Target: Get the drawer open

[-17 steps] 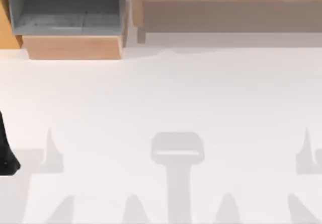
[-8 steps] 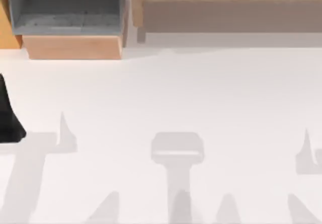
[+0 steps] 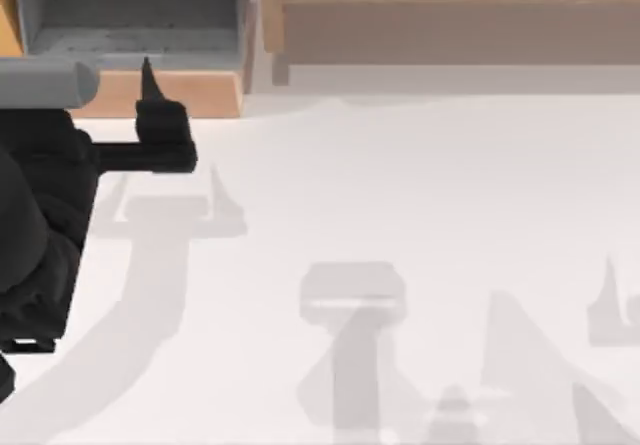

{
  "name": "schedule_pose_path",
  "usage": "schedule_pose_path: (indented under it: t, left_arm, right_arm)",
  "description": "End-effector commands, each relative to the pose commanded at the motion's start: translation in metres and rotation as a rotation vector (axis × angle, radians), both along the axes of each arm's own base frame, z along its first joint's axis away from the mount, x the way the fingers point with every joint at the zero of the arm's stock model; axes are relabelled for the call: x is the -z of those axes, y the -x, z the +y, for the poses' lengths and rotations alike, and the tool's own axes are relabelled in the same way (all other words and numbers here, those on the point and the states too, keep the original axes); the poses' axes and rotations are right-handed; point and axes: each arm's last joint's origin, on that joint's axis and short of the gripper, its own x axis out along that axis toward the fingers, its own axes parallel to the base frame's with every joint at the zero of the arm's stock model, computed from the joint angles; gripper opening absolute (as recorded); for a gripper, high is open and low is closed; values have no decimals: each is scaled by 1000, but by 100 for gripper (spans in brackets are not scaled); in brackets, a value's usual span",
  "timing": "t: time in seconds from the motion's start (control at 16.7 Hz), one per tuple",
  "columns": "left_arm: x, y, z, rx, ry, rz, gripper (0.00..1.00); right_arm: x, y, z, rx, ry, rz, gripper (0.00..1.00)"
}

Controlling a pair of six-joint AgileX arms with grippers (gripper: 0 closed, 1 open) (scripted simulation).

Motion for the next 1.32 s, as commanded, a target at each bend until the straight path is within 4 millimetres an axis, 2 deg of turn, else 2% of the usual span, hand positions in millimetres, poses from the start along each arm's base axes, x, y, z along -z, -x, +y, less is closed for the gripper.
schedule_pose_path:
  t: [0.18, 0.3, 0.66, 0.84, 0.96, 1.08, 1.2, 1.32]
  left_arm:
    - [0, -10, -31, -2, 4, -7, 100]
    - [-1, -12, -42, -3, 10, -15, 100]
    - [-1, -12, -43, -5, 9, -15, 100]
    - [-8, -30, -39, -12, -33, -42, 100]
    - [-14, -56, -28, -29, -112, -73, 100]
    - [-16, -92, -5, -67, -244, -100, 100]
    - [-13, -131, 31, -117, -431, -111, 100]
    - [-2, -166, 82, -169, -660, -97, 100]
  right_arm:
    - [0, 0, 0, 0, 0, 0, 100]
    - [0, 0, 0, 0, 0, 0, 100]
    - [0, 0, 0, 0, 0, 0, 100]
    - [0, 0, 0, 0, 0, 0, 100]
    - [0, 0, 0, 0, 0, 0, 100]
    - [0, 0, 0, 0, 0, 0, 100]
    - [0, 0, 0, 0, 0, 0, 100]
    - [0, 0, 0, 0, 0, 0, 100]
